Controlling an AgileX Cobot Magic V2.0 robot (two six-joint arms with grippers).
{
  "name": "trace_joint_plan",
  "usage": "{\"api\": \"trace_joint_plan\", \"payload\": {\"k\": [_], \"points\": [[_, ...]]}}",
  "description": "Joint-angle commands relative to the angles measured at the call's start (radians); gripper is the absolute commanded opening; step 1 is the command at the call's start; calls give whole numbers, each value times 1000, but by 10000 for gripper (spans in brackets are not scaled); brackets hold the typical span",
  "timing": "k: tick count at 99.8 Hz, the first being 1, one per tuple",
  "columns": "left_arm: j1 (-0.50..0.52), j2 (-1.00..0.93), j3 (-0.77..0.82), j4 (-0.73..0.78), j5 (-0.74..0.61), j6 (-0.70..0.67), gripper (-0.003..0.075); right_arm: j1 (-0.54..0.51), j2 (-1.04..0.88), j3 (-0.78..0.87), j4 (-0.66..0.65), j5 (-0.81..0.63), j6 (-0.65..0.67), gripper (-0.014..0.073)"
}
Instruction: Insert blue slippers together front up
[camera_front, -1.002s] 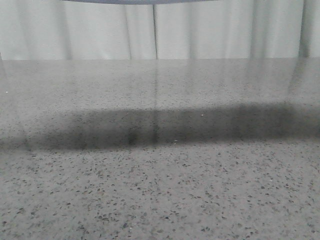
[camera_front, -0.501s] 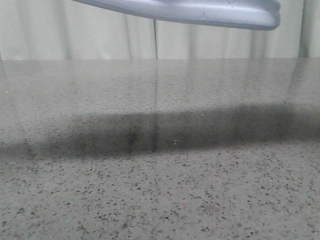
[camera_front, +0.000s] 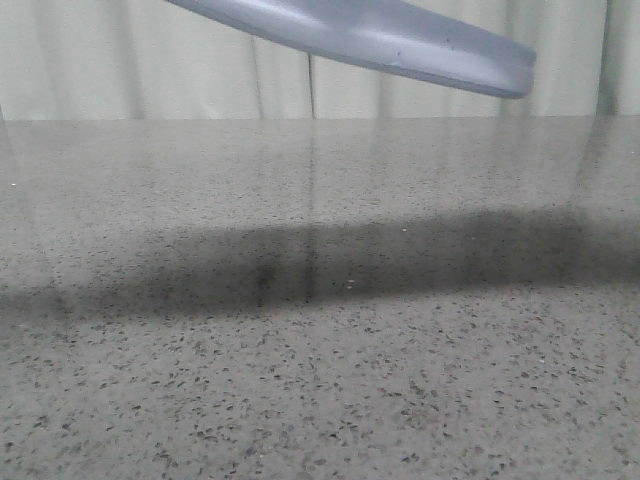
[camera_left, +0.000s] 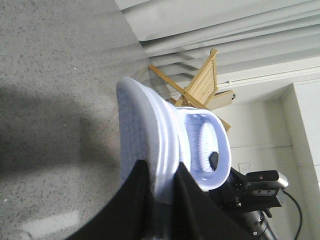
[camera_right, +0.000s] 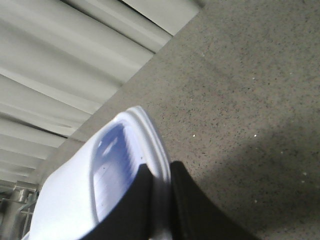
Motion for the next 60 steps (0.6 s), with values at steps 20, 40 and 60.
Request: {"api": "trace_joint_plan", "payload": {"k": [20,40,60], "points": [[-8,-3,-38,-180,143,40,16,-1,5,-36,124,-46,-8,-107],[-8,-3,-38,-217,169,67,16,-1,5,-36,227,-44,-93,-107],[-8,-3,-38,-224,195,72,16,-1,17,-36,372,-2,-221,-107]]}}
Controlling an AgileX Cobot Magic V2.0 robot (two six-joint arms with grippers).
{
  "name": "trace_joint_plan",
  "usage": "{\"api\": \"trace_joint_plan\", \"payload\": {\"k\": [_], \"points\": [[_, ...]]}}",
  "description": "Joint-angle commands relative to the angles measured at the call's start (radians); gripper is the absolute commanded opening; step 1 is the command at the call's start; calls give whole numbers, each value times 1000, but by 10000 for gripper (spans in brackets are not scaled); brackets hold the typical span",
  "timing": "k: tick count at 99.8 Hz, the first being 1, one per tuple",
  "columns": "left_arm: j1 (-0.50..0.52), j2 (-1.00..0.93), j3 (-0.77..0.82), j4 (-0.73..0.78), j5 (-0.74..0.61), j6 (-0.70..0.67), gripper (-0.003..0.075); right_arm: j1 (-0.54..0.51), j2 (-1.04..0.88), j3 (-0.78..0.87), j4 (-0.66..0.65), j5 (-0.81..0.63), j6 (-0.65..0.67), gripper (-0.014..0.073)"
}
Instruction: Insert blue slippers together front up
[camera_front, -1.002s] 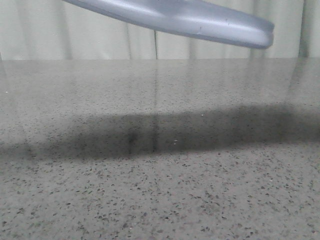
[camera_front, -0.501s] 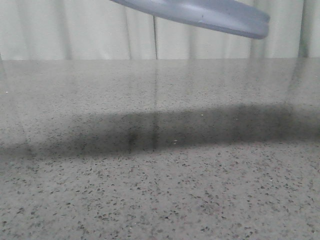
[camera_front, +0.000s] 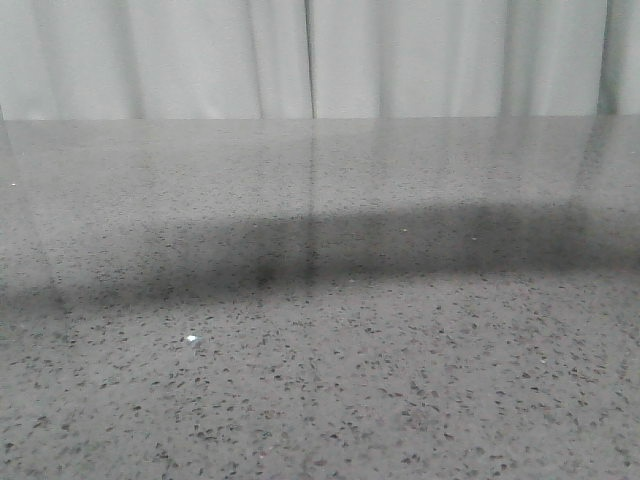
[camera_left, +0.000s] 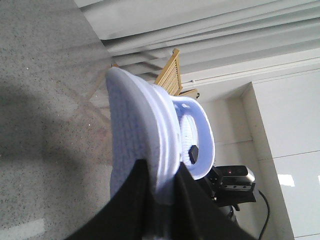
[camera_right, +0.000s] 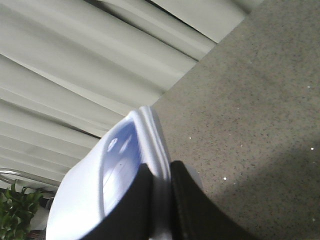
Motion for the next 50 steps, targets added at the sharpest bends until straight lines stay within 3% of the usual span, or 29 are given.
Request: {"api": "trace_joint_plan", "payload": {"k": [1,30,50], "points": [[-8,-3,-38,-89,136,0,16,3,15,-36,125,34,-51,-107],[-8,-3,-38,-97,150,0,16,3,55,0,298,88,-211,-107],[-10,-3,-38,-107,152,0,16,3,56,2,330,128,-265,-107]]}}
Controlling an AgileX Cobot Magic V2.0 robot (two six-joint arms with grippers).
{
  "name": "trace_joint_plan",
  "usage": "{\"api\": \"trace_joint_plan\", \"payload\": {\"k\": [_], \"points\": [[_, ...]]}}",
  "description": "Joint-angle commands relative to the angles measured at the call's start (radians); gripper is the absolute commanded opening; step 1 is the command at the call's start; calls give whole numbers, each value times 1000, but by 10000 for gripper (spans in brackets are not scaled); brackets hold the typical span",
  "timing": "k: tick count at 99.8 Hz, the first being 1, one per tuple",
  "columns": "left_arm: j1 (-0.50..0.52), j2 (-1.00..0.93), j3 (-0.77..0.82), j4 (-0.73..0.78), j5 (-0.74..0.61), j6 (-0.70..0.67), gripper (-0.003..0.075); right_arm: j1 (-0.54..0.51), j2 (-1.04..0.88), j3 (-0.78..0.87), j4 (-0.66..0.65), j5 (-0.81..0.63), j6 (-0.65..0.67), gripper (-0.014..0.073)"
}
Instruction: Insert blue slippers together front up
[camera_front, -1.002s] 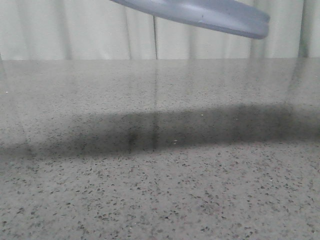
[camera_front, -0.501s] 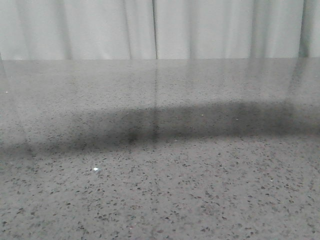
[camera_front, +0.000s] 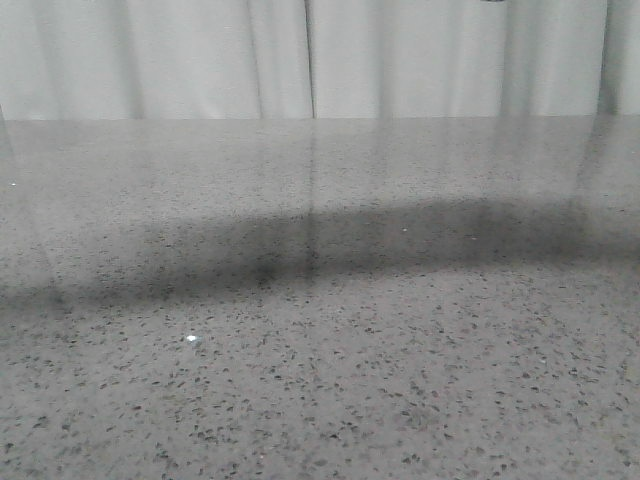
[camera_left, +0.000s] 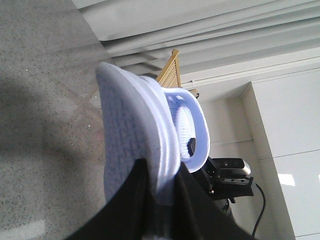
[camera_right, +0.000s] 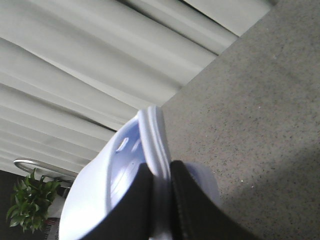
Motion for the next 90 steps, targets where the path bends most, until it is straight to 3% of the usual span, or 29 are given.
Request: {"api": "trace_joint_plan", "payload": {"k": [1,37,53,73,90], "points": [[-13,-3,-38,-106,145,-7,16,8,5,-23,117,131,-45,-107],[-13,-3,-38,-108,169,-5,16,8,73,-23,161,251,-84,-107],[-13,-3,-38,-108,121,-1,16,8,75,-23,141,201,-165,-106],[-13,-3,-38,-108,28,-1,16,8,75,-23,-1,105,-170,-102],[-13,-3,-38,-108,-20,-8,16,8,71,-23,-89,28,-170,29]]}}
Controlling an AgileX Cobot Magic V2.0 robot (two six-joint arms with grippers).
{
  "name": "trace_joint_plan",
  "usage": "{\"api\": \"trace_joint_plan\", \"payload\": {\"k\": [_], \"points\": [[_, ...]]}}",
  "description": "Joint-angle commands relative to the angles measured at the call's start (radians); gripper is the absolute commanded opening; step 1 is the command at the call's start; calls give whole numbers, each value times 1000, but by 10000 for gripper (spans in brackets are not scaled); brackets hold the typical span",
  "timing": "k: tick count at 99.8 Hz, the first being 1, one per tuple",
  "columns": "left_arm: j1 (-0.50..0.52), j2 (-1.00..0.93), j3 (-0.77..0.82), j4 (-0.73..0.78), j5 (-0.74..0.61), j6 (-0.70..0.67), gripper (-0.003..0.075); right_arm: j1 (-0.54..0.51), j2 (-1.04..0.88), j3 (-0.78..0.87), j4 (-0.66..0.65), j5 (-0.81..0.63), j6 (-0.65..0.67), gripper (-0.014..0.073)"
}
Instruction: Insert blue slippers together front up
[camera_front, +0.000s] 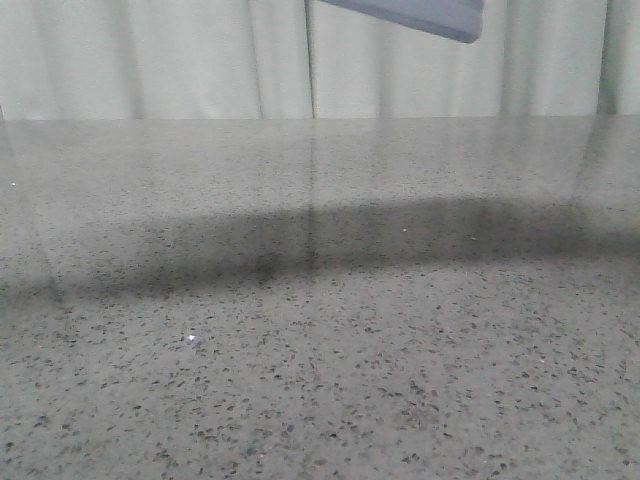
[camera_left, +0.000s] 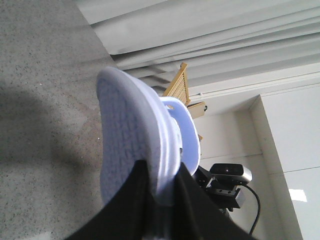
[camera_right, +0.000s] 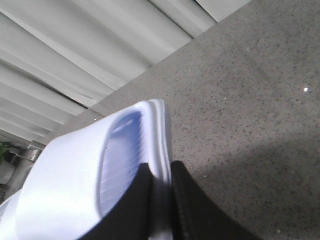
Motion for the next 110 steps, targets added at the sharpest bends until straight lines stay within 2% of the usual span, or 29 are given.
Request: {"api": "trace_joint_plan", "payload": {"k": [1,16,35,81,110], "points": [[-13,-3,-38,-108,44,-12,16,9,-5,-25,0,-2,-24,38],[-13,-3,-38,-108,21,-12,15,9,-7,-29,-64,-55,-24,188],[-13,0,-36,-98,1,-16,15,9,-7,-29,-117,-112,-24,269],[-13,43,-36,-26,-31,-30,15,9,-105,-29,-172,-296,-24,283],[-13,188,-36,3,-21,-1,16,9,-123,-29,-177,-303,-24,283]]}}
